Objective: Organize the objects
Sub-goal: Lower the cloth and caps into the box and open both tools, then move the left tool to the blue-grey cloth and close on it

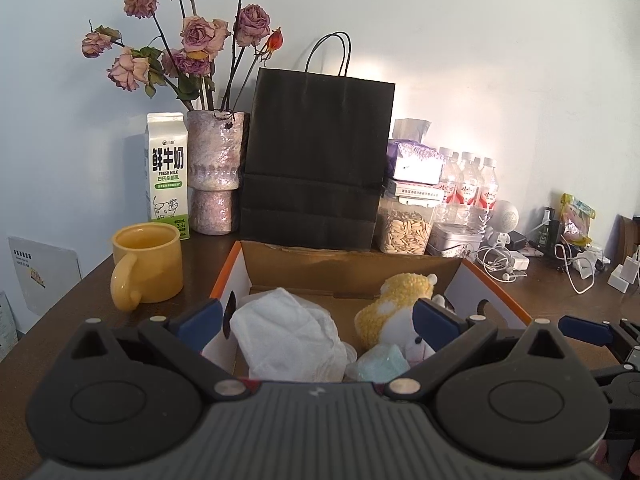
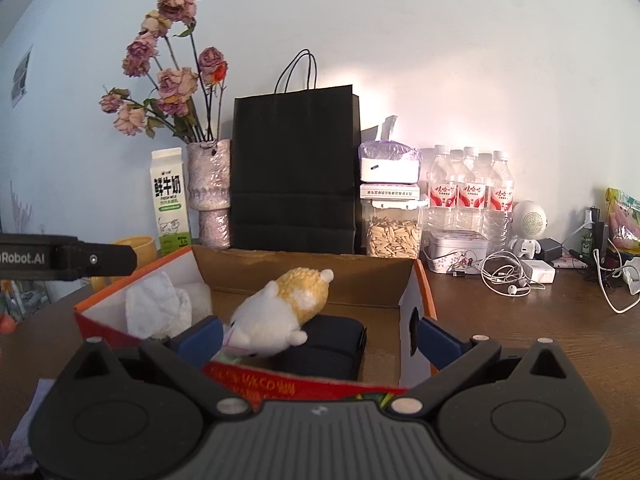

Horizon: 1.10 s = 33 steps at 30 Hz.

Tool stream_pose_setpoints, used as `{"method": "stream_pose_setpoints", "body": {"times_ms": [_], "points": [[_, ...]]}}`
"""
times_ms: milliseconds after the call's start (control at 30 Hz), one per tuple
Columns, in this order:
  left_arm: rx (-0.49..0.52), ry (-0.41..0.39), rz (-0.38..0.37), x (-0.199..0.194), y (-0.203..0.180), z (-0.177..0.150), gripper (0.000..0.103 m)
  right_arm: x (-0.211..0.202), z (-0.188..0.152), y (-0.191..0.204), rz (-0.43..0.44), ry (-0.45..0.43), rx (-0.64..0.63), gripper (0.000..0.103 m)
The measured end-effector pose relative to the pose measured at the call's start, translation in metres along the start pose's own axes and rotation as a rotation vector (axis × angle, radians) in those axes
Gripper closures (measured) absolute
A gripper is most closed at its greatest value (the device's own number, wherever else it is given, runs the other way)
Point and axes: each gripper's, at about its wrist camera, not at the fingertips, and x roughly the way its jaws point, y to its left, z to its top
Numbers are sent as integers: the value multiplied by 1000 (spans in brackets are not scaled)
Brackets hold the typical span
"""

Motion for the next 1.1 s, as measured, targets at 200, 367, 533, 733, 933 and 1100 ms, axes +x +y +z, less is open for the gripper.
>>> {"method": "stream_pose_setpoints", "body": {"times_ms": [200,367,533,733,933,1100], "points": [[2,23,6,-15,6,-11,0,-17,-14,7,23,21,-40,0],[-4,50,16,-26,13,-21,0,-27,-25,12,35,46,-65,0],[-20,97,7,-38,21,-32,0,-35,-35,14,38,66,-77,0],[-47,200,38,-38,33,-49,0,-40,-42,12,28,87,-72,0],[-108,289,22,-32,42,-67,0,-41,-46,10,23,95,-61,0],[-162,348,10,-24,46,-82,0,-41,-48,9,19,98,-55,0]]}}
